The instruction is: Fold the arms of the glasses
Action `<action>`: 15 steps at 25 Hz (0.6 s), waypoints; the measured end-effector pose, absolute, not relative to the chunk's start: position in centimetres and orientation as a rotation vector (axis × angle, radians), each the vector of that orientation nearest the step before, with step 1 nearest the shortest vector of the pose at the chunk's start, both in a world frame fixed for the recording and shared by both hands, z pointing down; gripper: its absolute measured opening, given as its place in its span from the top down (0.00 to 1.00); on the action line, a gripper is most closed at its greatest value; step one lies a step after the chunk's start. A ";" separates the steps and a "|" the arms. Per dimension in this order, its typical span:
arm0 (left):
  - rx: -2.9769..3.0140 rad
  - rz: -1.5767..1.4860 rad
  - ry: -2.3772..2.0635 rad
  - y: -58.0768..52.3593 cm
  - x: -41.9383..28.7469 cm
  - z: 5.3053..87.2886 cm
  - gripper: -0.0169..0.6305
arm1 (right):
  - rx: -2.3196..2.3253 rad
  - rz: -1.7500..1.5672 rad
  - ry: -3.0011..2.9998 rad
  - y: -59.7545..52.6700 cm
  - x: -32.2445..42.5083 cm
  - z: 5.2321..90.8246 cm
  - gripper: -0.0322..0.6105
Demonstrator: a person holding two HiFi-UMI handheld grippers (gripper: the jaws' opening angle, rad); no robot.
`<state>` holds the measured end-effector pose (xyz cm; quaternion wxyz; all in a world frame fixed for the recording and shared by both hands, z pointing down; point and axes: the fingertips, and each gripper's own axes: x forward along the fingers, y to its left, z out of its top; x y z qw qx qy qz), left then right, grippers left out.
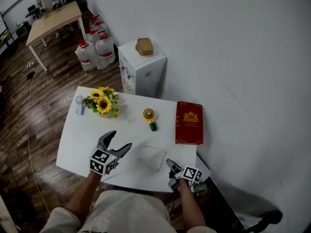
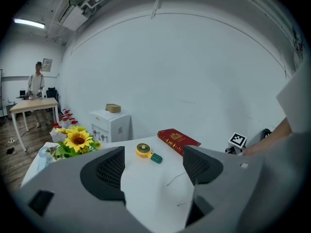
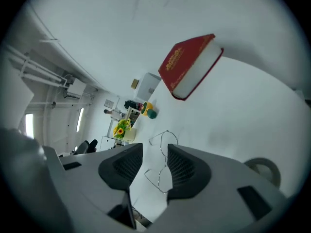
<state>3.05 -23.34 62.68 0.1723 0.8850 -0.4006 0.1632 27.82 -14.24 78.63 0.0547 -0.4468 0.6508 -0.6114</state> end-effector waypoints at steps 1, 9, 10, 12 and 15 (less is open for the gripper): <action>2.504 0.463 -1.146 -23.3 2.6 62.8 0.40 | -1.328 -1.886 1.955 -14.2 27.6 79.1 0.72; 2.445 0.454 -1.204 -23.6 0.4 63.5 0.40 | -1.268 -2.014 1.996 -13.7 26.4 81.9 0.77; 2.439 0.455 -1.208 -23.6 0.2 63.5 0.40 | -1.259 -2.021 1.994 -13.7 26.3 82.0 0.77; 2.430 0.457 -1.212 -23.6 -0.1 63.6 0.40 | -1.243 -2.041 1.989 -13.8 25.9 82.1 0.78; 2.426 0.460 -1.211 -23.6 -0.1 63.9 0.40 | -1.234 -2.068 1.987 -13.9 25.6 82.6 0.80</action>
